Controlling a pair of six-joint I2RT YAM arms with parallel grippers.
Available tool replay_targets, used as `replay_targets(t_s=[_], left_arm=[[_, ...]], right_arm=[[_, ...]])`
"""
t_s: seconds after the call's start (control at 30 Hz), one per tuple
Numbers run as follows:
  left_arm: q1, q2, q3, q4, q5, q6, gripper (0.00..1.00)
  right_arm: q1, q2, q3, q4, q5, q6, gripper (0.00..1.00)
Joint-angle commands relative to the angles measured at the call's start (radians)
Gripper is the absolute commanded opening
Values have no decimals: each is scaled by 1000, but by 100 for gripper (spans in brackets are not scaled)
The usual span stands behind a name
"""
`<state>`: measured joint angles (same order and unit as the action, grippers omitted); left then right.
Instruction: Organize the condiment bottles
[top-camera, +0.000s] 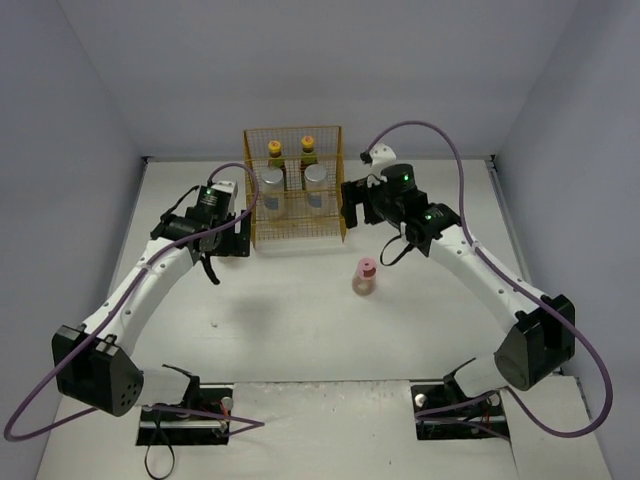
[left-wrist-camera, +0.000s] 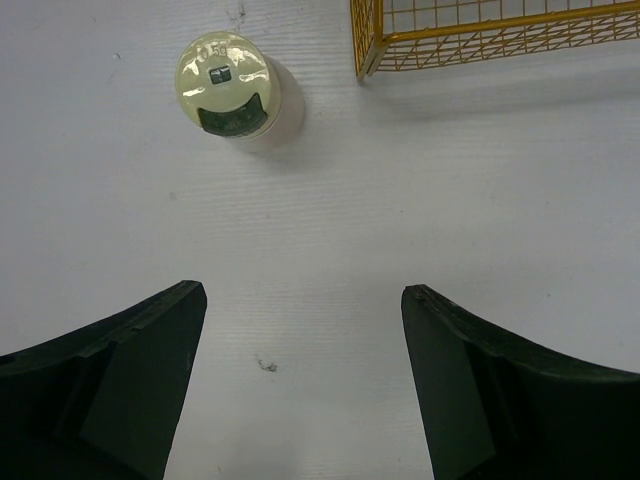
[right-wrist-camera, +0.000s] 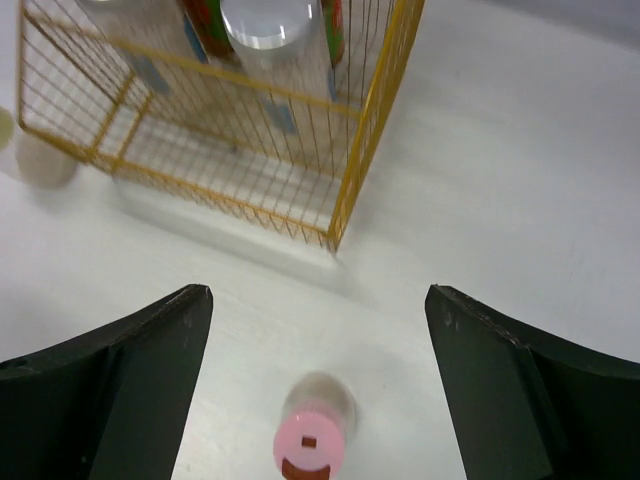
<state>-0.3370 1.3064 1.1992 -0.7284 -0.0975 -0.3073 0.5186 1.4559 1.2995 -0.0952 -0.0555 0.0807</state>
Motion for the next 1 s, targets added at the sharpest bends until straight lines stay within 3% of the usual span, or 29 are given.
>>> replay_targets(t_s=[0.0, 0.27, 0.63, 0.87, 0.97], left_arm=[[9, 10, 88, 38, 8, -9, 80], [9, 37, 137, 17, 5, -6, 80], [9, 50, 145, 15, -1, -9, 80], [9, 60, 154, 15, -1, -10, 80], [9, 65, 158, 14, 4, -10, 80]], right_arm=[[3, -25, -87, -7, -15, 16, 91], [4, -51, -216, -57, -50, 74, 90], [12, -14, -275, -120, -60, 134, 88], [27, 4, -290, -133, -66, 148, 81], [31, 14, -286, -138, -64, 143, 73]])
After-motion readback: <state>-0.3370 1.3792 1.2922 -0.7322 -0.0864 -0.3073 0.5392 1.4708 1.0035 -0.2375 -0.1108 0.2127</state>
